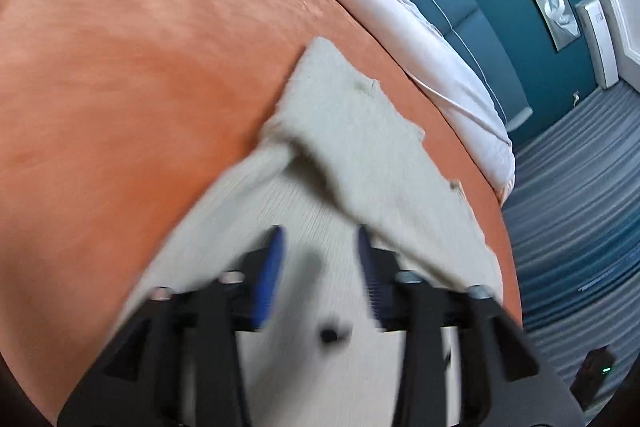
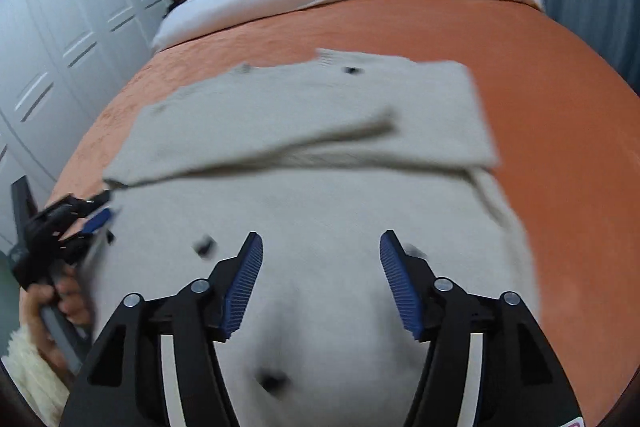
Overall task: Fold small clothes
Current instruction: 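Open both grippers and move them to the ribbed hem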
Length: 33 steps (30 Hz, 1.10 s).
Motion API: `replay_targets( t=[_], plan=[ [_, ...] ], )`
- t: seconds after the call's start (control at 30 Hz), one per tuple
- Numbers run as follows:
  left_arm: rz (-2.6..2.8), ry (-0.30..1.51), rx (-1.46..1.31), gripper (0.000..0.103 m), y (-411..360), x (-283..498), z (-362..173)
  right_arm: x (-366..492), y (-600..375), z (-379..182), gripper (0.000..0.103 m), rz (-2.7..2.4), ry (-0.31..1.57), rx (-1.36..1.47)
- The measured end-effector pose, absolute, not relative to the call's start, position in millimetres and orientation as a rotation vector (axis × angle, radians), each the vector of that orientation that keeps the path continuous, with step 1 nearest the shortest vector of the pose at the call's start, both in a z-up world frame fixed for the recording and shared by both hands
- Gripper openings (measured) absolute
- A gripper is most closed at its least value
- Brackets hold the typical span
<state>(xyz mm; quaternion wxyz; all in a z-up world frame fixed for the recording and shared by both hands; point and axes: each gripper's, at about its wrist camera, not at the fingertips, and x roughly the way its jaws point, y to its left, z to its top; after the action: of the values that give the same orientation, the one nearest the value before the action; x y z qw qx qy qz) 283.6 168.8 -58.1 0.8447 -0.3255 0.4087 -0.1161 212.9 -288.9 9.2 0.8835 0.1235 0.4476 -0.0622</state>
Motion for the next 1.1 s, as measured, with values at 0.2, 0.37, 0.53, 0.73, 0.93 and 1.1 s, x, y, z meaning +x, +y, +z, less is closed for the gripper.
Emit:
replay_targets(
  t=[0.2, 0.37, 0.53, 0.73, 0.93, 1.1],
  plan=[
    [-0.081, 0.956, -0.559, 0.09, 219.9, 165.0, -35.7, 49.7, -369.4, -15.4, 0.069, -0.344, 1.043, 0.475],
    [-0.061, 0.98, -0.545, 0.092, 221.7, 108.6, -37.5, 15.7, -354.1, -33.9, 0.069, -0.277, 1.026, 0.614],
    [-0.102, 0.98, -0.479, 0.098, 189.3, 94.4, -41.3, 30.1, -321.2, -40.4, 0.075, -0.195, 0.956, 0.586],
    [-0.119, 0.93, -0.443, 0.098, 173.0, 88.9, -46.4, 41.2, -306.6, -43.0, 0.081, -0.15, 0.88, 0.582],
    [-0.102, 0.919, -0.445, 0.098, 170.9, 91.6, -46.0, 41.8, -310.7, -45.0, 0.081, -0.135, 0.847, 0.645],
    [-0.062, 0.939, -0.466, 0.094, 168.9, 100.4, -43.7, 47.5, -310.4, -45.7, 0.073, -0.158, 0.852, 0.635]
  ],
)
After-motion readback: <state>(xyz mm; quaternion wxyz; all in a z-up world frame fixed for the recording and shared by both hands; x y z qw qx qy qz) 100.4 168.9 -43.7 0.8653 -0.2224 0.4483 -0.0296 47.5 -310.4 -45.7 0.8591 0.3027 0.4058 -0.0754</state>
